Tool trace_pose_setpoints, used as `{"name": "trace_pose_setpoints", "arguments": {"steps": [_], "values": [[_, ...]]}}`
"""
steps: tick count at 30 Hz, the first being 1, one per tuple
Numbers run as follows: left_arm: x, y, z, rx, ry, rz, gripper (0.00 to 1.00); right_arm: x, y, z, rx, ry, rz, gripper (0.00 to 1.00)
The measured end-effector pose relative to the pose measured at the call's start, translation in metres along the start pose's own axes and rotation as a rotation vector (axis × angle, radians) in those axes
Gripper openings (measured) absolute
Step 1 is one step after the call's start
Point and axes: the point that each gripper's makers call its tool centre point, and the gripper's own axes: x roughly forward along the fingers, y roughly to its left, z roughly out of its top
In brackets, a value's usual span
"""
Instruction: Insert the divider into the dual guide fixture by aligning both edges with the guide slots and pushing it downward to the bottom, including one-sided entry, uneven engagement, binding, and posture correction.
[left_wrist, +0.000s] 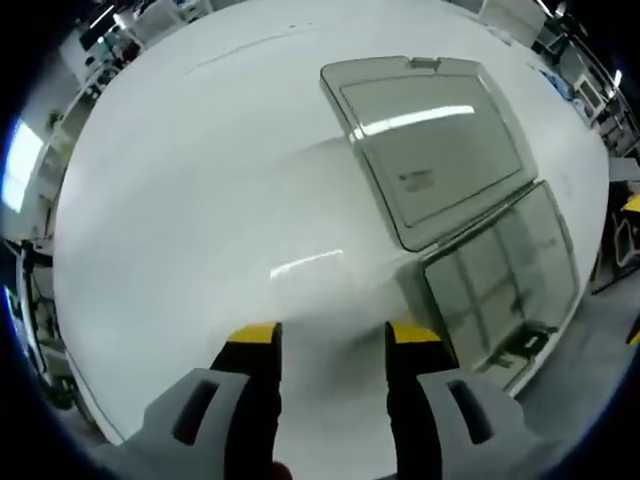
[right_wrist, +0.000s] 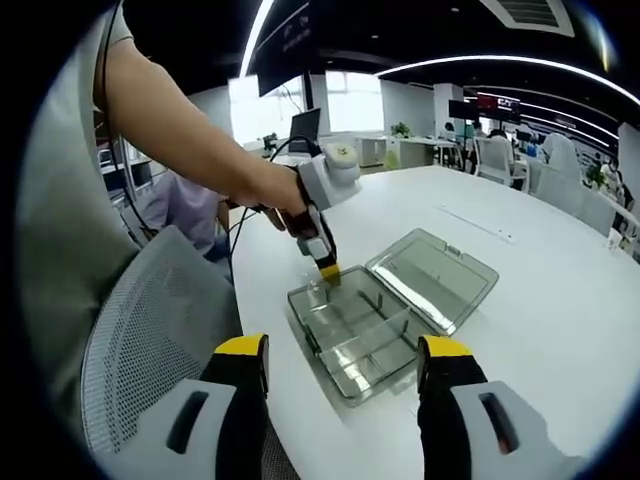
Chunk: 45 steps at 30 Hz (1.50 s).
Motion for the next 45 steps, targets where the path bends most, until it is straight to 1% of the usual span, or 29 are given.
{"name": "trace_pose_setpoints", "arguments": {"steps": [8, 12, 14, 20, 27, 39, 45], "values": [[0.003, 0.001, -0.001, -0.001, 0.012, 0.008, 0.4, -0.002, -0.001, -0.002, 0.004, 0.003, -0.003, 0.57], [0.007, 0.001, -0.006, 0.004, 0.029, 0.011, 0.39, -0.003, -0.001, -0.002, 0.005, 0.003, -0.006, 0.57], [0.006, 0.001, -0.004, 0.002, 0.024, 0.014, 0.39, -0.003, -0.001, -0.002, 0.006, 0.003, -0.006, 0.57], [0.005, 0.002, -0.004, 0.004, 0.025, 0.013, 0.34, -0.002, -0.001, -0.003, 0.006, 0.004, -0.006, 0.57], [0.005, 0.001, -0.005, 0.01, 0.026, 0.013, 0.32, -0.002, 0.0, -0.003, 0.008, 0.004, -0.006, 0.57], [0.003, 0.0, -0.011, 0.035, 0.048, -0.001, 0.31, -0.002, 0.003, -0.001, 0.01, -0.003, -0.003, 0.57], [0.001, 0.0, -0.014, 0.031, 0.055, -0.017, 0.3, -0.001, 0.003, -0.001, 0.007, 0.0, -0.003, 0.57]]}}
